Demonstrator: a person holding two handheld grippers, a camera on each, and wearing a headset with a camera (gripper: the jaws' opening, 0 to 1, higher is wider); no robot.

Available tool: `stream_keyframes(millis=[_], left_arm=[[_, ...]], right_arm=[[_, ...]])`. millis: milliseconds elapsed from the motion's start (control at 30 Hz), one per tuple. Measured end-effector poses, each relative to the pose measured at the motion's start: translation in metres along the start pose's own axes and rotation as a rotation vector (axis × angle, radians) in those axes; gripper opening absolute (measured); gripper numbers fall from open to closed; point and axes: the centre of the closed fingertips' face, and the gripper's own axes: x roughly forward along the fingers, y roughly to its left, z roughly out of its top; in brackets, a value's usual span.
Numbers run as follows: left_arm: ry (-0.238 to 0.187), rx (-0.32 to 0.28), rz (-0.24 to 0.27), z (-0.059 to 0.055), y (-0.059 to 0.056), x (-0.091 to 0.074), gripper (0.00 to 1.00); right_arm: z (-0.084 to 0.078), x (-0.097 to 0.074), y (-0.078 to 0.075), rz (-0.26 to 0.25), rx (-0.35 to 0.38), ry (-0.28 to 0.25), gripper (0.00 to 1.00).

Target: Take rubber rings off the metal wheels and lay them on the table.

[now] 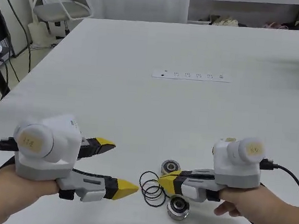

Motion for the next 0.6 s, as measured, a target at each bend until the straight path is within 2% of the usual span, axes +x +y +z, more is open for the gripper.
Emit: stream_keyframes(millis=[300,600], left_arm=[[-0.001,-0.003,0.005,-0.0001,0.0012,-0.0012,0.62],[0.0,-0.008,0.008,-0.001,0.0015,-0.0025,0.62]], right_arm=[[-0.002,0.0009,0.0013,-0.006,-0.049,0.022,0.08],[0.0016,-0.0015,0.0009,-0.009,-0.056,0.016,0.12]])
